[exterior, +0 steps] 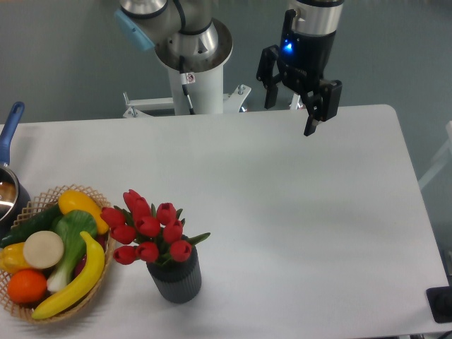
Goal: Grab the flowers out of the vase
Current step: 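Open the gripper and move it toward the red tulips in the vase, then lower the open gripper down onto the tulip stems above the vase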
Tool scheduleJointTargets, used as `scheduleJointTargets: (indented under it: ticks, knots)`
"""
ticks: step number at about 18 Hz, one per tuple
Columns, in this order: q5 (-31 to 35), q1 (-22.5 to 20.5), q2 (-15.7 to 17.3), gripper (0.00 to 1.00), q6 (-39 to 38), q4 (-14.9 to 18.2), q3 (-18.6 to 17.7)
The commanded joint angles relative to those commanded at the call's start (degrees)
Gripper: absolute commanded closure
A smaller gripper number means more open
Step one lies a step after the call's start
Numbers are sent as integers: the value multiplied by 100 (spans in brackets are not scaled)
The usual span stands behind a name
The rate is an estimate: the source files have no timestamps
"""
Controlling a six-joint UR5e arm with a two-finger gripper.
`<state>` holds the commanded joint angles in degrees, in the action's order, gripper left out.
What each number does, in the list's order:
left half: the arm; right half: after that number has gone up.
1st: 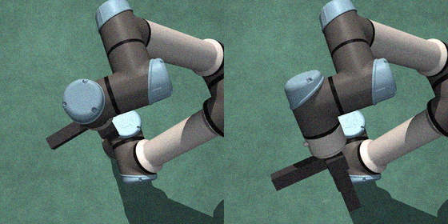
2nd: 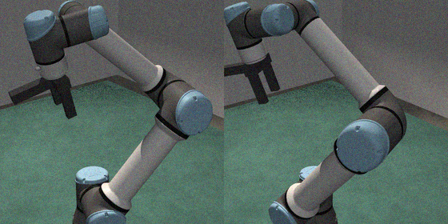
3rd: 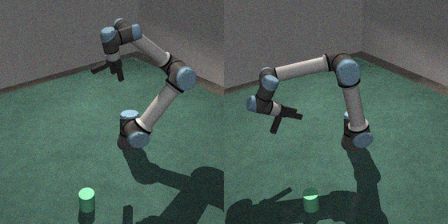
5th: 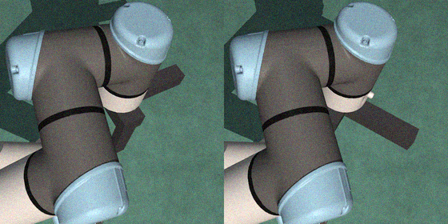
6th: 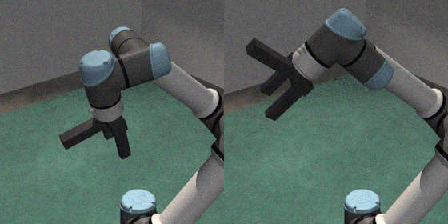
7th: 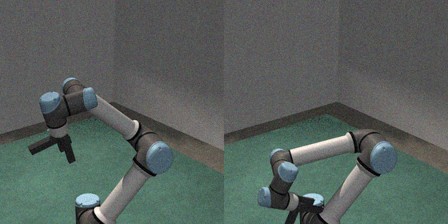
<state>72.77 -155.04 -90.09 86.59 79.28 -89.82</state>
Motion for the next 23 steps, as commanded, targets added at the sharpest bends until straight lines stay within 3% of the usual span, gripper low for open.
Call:
scheduleJointTargets:
  ticks: [4, 9, 14, 23]
  knots:
    - [-96, 9, 26, 0, -239, -720, -343]
    - [-887, -44, 35, 0, -924, -905, -589]
    - [-1036, -18, 35, 0, -1170, -1055, -669]
    - [-1090, 202, 70, 0, -1171, -1801, -1240]
